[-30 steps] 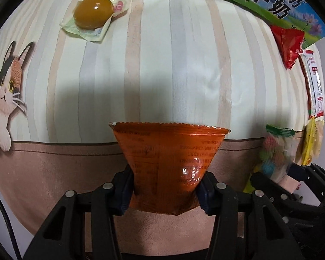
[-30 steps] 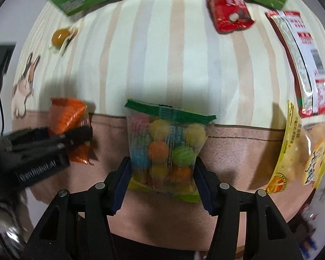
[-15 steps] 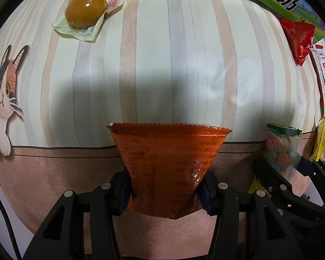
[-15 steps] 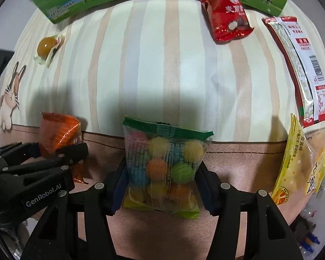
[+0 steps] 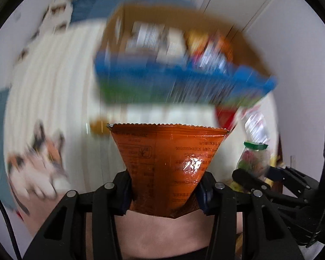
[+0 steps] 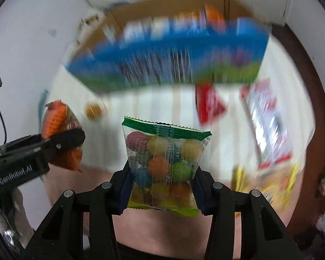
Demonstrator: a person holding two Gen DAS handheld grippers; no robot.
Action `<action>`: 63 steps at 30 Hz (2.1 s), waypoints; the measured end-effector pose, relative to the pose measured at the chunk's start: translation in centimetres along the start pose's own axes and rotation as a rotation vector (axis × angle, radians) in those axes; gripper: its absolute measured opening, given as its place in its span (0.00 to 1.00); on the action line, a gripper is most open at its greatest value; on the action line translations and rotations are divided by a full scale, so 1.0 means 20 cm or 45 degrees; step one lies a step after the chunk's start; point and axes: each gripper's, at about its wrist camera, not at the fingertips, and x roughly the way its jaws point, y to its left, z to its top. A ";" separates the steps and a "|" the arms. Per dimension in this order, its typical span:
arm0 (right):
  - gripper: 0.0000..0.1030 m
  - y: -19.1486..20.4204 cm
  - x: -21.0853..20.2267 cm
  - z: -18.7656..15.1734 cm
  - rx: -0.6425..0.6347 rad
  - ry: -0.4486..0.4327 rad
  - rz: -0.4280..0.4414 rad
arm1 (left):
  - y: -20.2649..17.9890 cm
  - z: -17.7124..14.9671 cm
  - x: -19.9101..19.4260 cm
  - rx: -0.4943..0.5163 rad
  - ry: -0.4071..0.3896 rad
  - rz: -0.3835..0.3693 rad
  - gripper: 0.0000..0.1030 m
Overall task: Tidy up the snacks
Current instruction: 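Carry both packets into the box and open both grippers to release, then move both tools back toward the snacks on the bed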
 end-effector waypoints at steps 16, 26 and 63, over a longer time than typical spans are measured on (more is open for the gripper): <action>0.49 -0.26 -0.10 1.05 -0.042 -0.042 -0.188 | 0.10 0.90 0.19 0.038 0.112 0.166 0.44; 0.50 -0.43 0.21 1.13 -0.044 0.227 -0.241 | 0.18 0.98 0.56 0.022 0.404 0.187 0.44; 0.94 -0.27 -0.11 0.91 -0.061 -0.026 -0.291 | 0.09 0.64 0.02 -0.015 -0.081 0.192 0.95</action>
